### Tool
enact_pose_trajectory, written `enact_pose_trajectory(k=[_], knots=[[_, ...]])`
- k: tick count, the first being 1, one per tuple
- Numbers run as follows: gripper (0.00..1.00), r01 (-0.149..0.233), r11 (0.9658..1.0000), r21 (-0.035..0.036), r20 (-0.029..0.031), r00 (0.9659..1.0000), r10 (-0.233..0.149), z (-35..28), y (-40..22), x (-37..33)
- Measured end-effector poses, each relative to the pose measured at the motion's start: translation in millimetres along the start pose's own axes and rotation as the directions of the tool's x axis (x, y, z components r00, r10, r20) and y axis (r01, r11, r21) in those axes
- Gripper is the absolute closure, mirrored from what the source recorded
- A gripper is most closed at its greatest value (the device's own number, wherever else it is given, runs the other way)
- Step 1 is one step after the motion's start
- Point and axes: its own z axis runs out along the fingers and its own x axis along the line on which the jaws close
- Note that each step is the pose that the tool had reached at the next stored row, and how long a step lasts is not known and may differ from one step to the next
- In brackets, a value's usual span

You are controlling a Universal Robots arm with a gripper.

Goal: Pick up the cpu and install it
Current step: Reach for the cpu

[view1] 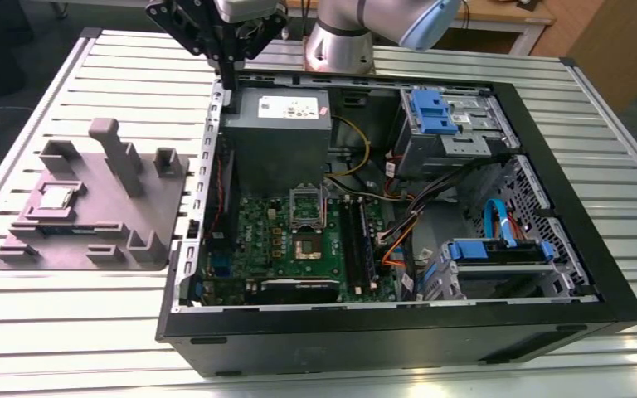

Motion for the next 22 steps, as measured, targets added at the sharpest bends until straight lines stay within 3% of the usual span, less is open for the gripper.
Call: enact_pose_trajectory(k=[22], knots=[[0.89,0.0,1.0,0.0,0.0,1.0,0.0,0.2,-0.5,6.0]])
